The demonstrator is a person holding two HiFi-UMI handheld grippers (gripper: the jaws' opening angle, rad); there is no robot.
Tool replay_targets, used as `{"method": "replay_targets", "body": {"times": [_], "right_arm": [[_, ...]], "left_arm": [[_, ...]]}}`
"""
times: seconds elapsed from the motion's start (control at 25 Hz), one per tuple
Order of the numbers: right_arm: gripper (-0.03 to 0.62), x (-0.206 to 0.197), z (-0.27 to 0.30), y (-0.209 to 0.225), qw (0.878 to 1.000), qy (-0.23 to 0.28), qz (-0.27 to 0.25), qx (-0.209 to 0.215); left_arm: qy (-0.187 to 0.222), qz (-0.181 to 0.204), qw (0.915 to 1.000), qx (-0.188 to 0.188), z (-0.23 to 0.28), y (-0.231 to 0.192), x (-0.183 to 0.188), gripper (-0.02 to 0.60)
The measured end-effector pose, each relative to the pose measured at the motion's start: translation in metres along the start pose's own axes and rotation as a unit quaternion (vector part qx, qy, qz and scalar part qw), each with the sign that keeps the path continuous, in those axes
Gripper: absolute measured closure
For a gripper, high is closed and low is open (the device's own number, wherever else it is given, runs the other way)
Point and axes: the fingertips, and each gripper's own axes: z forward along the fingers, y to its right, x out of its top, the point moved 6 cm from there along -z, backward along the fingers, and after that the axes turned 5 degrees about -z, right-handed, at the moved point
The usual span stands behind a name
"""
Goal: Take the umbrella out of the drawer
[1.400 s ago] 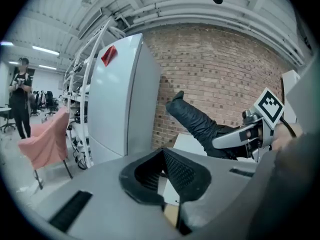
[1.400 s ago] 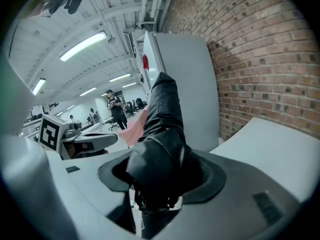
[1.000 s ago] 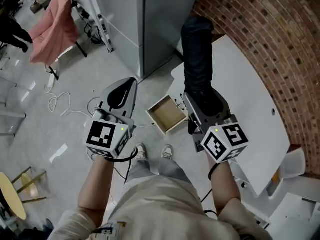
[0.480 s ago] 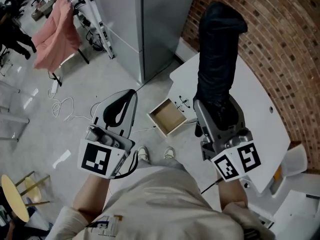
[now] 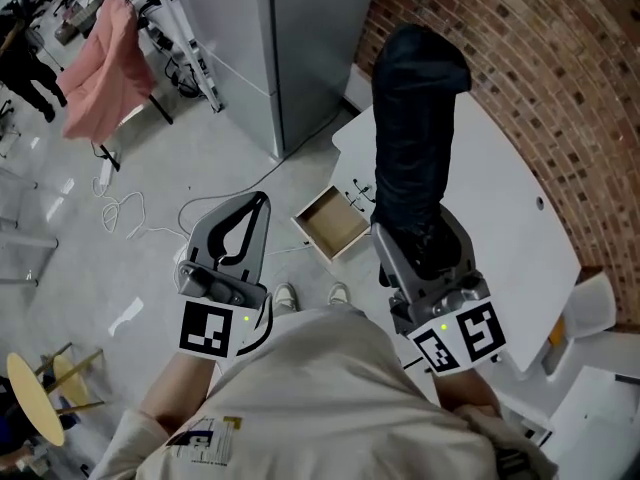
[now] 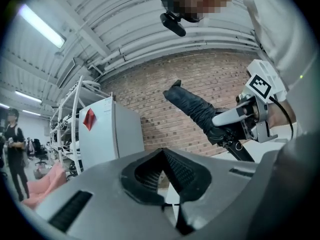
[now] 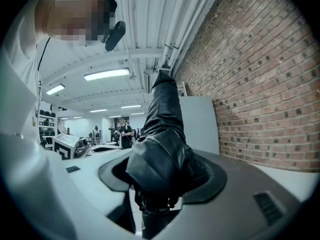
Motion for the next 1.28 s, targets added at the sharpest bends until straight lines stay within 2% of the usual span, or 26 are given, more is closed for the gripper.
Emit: {"method": "replay_targets", "body": {"times": [0.28, 0.48, 1.28], "right_arm": [[0.341, -0.032, -0.008, -0.004, 1.000, -0.021, 0.016, -0.001], [0.341, -0.041, -0.009, -0.004, 0.999, -0.035, 0.020, 0.001], [0.341, -0.036, -0.014, 0.001, 0.999, -0.027, 0.021, 0.002]], "left_arm": [[-0.024, -0.036, 0.9990, -0.013, -0.003, 0.014, -0.022, 0.574], [-0.031, -0.036, 0.9988, -0.012, -0.004, 0.016, -0.026, 0.574], [-0.035, -0.037, 0.9985, -0.021, -0.006, 0.026, -0.016, 0.574]]}}
